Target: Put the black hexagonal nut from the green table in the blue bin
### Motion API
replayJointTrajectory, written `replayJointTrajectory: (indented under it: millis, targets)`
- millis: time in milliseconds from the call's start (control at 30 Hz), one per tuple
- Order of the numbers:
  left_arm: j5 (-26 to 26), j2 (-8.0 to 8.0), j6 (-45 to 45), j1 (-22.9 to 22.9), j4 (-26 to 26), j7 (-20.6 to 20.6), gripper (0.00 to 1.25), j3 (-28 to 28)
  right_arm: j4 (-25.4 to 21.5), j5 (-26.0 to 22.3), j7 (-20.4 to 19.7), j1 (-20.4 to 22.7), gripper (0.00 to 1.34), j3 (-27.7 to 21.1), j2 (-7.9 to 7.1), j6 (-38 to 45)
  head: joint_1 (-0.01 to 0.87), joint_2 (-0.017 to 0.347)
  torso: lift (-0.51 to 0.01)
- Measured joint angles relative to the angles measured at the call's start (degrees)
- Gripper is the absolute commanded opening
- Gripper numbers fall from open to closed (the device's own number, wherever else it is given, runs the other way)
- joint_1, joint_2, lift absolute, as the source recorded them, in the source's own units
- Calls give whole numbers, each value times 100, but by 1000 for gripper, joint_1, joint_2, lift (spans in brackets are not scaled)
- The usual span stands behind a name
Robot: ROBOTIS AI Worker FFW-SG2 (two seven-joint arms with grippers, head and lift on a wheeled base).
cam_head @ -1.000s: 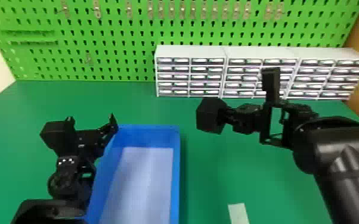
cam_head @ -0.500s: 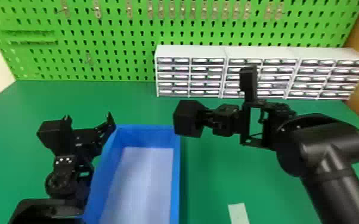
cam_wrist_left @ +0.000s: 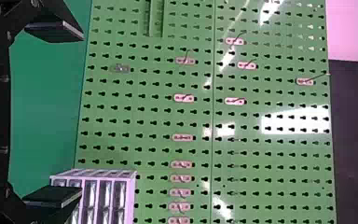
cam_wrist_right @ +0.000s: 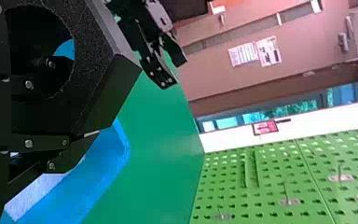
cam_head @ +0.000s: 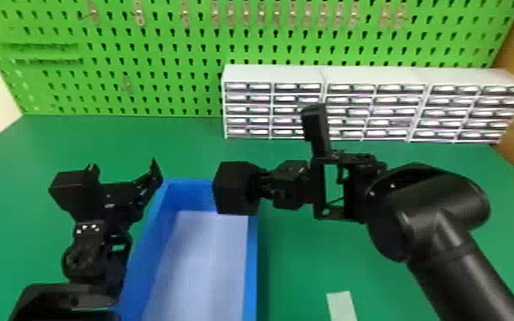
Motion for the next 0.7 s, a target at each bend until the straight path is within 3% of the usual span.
replayJointTrajectory:
  millis: [700]
  targets:
    - [-24, 0, -52, -18, 0, 0, 1124, 101, 482, -478, -138, -303, 199, 981, -55, -82, 657, 57, -95]
